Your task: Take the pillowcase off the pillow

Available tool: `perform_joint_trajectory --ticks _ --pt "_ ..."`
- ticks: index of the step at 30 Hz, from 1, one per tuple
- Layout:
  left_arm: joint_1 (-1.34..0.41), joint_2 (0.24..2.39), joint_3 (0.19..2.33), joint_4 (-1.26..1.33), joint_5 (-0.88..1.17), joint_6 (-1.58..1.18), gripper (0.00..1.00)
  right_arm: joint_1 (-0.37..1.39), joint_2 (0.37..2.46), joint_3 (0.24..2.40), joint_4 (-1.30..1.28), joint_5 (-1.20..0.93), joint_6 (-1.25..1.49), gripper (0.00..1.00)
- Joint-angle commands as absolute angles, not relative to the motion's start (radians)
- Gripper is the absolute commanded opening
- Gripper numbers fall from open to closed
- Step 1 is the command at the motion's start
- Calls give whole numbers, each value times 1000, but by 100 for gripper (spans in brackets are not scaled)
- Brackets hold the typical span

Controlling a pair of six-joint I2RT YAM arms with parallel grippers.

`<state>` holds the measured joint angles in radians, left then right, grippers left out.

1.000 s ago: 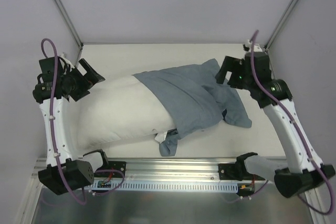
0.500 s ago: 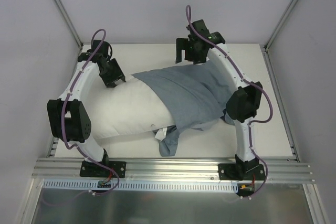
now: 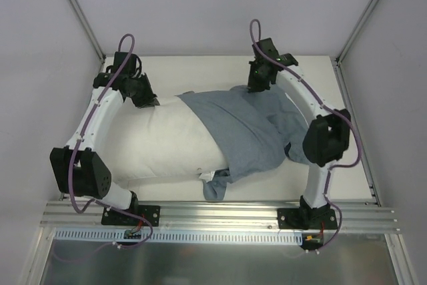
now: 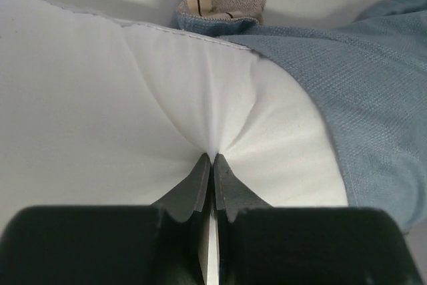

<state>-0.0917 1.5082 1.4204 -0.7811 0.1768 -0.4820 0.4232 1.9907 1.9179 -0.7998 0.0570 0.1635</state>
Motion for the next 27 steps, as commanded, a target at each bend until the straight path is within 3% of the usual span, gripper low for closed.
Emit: perform_joint_trajectory --ticks 1,10,16,20,27 --pt "-103 1408 1358 -802 236 -422 0 304 1685 1739 -615 187 238 1" --pt "-81 1301 1269 -801 206 -417 0 135 1430 1632 -641 179 222 1" --pt "112 1188 1255 -804 305 -379 0 25 1333 1626 -673 201 216 1" --pt "300 1198 1328 -857 313 -347 0 -104 1269 1663 -686 123 213 1" --pt "318 1233 1451 -870 316 -403 0 -135 1304 1654 -724 118 178 1"
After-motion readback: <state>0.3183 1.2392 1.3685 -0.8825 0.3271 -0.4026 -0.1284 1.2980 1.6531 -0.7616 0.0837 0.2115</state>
